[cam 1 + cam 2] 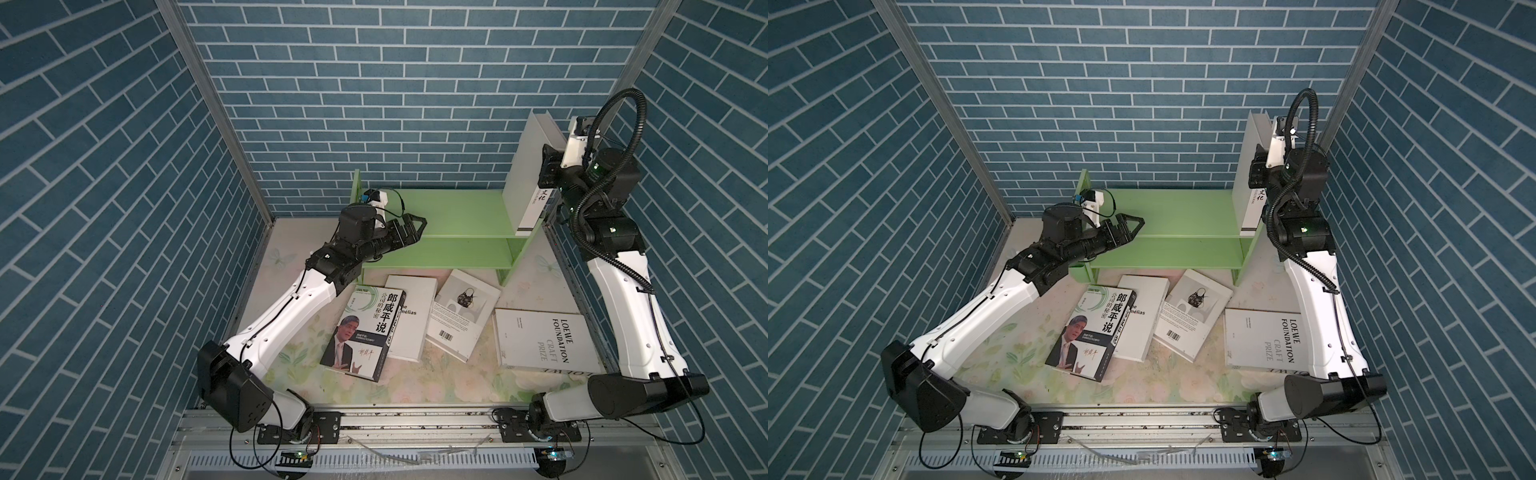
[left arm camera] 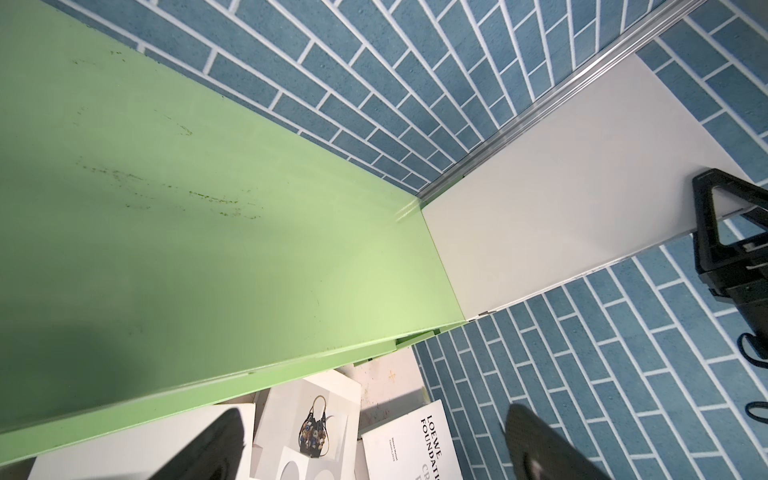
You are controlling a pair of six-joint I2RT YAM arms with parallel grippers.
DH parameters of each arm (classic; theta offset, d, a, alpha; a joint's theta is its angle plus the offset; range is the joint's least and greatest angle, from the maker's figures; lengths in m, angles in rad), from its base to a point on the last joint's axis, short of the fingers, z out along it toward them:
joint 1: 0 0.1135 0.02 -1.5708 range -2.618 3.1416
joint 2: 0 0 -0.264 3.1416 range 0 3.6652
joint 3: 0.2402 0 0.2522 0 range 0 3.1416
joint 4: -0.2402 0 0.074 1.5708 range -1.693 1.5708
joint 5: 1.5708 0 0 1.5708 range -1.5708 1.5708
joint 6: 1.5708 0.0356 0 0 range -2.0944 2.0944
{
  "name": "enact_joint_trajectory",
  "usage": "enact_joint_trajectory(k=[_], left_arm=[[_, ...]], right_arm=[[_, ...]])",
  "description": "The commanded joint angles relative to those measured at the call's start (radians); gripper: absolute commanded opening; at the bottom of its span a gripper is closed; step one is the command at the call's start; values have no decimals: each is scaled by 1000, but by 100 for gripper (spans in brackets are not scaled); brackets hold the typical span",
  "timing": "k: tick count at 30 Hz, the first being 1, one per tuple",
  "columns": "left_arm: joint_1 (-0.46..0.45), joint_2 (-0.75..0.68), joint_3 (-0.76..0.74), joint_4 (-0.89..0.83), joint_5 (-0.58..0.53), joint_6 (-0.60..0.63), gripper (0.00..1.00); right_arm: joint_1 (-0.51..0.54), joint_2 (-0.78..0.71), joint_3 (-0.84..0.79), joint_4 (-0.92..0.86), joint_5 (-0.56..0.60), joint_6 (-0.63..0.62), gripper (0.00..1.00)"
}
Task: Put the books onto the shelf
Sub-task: 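Stand the book upright against the shelf end and release with the right gripper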
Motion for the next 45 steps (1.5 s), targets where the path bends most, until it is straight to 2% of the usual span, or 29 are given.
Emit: enact_joint_trajectory(k=[1,7,10,20,24,30,37,41,45], left_arm=[[-5,-6,-8,13,-3,5,100],[-6,3,-2,15,3,7,100],[-5,7,-1,14,6,7,100],[-6,14,7,11,19,5,100],[-6,13,6,11,28,4,100],[-6,14,6,13,40,8,100],[-4,11,16,7,60,15,100],[-1,2,41,-30,65,45,100],[3,-24,38,-55,53,61,100]], right_arm=[[-16,43,-31,-141,19,-99,42],[-15,25,-39,-121,32,-93,71],[-15,19,-36,-120,38,-91,76],[-15,-21,-55,-112,58,-71,85],[-16,-51,-68,-112,70,-66,95],[-16,-90,-76,-123,79,-57,99],[-16,-151,-70,-148,91,-34,99],[-15,-186,-30,-264,84,45,98],[-15,-285,-78,-347,94,181,97]])
